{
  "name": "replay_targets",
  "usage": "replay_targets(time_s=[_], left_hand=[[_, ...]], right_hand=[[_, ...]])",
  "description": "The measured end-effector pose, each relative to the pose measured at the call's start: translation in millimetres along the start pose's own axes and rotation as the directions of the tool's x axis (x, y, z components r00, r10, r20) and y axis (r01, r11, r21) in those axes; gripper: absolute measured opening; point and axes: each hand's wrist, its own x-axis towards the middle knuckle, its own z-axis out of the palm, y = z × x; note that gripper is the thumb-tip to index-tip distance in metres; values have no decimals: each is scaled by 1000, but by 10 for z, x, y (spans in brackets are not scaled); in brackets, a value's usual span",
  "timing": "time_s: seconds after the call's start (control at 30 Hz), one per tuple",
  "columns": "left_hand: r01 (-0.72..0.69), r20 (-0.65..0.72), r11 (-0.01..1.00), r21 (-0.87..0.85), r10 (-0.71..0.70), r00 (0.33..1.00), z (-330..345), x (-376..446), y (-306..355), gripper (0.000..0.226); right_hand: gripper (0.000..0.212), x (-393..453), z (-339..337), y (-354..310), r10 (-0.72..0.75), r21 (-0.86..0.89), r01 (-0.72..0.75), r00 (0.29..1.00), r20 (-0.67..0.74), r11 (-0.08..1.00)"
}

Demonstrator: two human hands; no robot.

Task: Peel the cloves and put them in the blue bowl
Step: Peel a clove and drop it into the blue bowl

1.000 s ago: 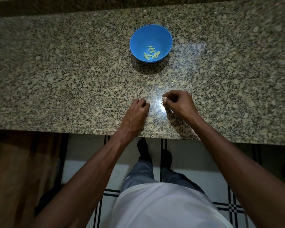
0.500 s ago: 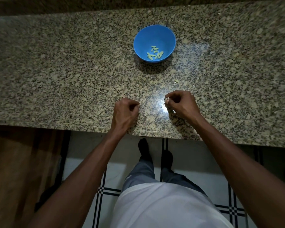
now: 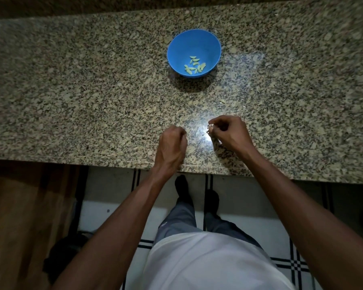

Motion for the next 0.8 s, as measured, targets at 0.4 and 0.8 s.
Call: replay_targets(time_s=[0.4,0.8], left_hand=[[24,10,997,-74,-23,1000,25,194,11,18],[-141,100,968,209,122,987,243,226,169,20]], right_hand=[[18,-52,-77,5,13,17,-13,1000,0,1000],[16,-82,-59,0,31,28,-31,1000,0,999]])
